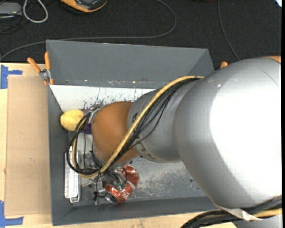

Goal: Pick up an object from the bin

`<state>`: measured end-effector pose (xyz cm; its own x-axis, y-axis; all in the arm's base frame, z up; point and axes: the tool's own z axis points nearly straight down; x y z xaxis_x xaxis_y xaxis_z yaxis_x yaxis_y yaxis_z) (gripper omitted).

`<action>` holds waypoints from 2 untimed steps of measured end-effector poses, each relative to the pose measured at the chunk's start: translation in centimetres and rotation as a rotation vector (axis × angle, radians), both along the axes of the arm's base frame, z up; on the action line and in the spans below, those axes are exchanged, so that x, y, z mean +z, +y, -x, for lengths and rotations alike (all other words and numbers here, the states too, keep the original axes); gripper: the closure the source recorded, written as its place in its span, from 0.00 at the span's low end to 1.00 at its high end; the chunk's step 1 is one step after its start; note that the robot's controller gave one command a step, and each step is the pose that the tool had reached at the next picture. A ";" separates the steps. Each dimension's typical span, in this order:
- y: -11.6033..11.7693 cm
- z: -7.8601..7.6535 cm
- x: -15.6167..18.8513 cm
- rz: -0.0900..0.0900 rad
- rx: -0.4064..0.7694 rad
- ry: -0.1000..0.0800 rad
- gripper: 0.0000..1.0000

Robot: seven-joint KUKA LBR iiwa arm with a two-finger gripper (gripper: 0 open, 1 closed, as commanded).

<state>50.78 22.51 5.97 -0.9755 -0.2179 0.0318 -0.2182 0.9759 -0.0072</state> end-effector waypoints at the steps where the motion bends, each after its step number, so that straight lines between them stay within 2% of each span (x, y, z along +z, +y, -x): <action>1: 1.8 -2.5 0.8 0.008 -0.049 0.012 1.00; 2: 1.8 -2.5 0.8 0.008 -0.048 0.012 1.00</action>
Offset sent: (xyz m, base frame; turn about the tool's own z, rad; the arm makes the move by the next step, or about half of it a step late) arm 0.0000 0.0000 0.0000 0.0000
